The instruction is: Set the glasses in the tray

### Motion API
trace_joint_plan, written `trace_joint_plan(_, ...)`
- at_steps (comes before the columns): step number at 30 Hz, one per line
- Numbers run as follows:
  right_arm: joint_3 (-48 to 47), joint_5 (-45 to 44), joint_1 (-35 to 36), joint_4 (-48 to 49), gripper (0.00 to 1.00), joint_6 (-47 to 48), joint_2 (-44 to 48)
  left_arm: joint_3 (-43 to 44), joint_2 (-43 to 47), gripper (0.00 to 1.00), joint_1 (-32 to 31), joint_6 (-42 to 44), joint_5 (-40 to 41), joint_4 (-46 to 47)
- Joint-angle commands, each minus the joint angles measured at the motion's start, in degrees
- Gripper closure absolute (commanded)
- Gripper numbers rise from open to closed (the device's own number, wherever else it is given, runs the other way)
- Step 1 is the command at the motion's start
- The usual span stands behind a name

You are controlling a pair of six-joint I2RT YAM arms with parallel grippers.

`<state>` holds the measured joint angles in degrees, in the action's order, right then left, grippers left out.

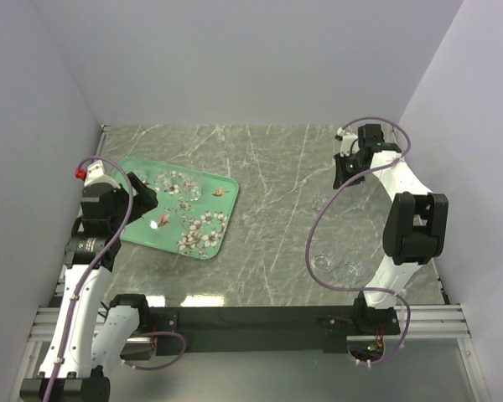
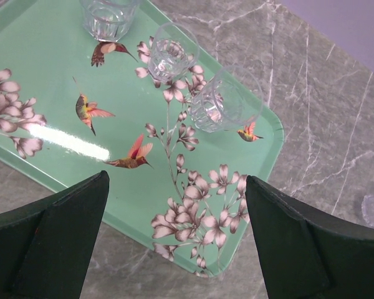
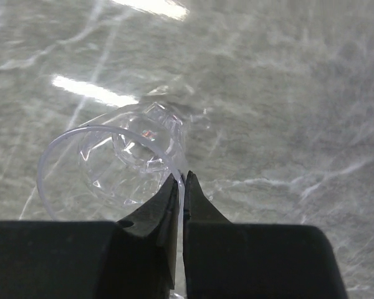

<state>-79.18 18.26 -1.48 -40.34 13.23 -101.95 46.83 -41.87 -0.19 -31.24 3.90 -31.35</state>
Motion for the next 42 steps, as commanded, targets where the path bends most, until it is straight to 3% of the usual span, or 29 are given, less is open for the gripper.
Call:
trace_joint_plan(1, -5.63, 7.92, 1.21, -1.32, 1.00, 3.90, 1.40, -0.42, 1.35, 0.03, 0.10, -1.10, -0.56, 0.51)
trace_joint_plan(13, -16.44, 9.51, 16.05, -5.54, 1.00, 6.71, -3.59, -1.48, 4.51, 0.03, 0.10, -2.77, -0.65, -1.16)
trace_joint_plan(21, -29.62, 9.25, 27.39, -7.91, 1.00, 6.98, -11.33, -1.56, 5.83, 0.03, 0.10, -4.08, -0.74, -2.22)
trace_joint_plan(29, -41.31, 5.83, 33.99, -6.43, 1.00, 3.12, -19.68, -2.18, 7.50, 0.03, 0.10, -6.02, -1.00, -2.84)
trace_joint_plan(42, -45.80, -5.69, 39.27, 0.61, 1.00, -1.10, -27.68, -2.18, 8.64, 0.01, 0.10, -7.69, -0.74, -3.45)
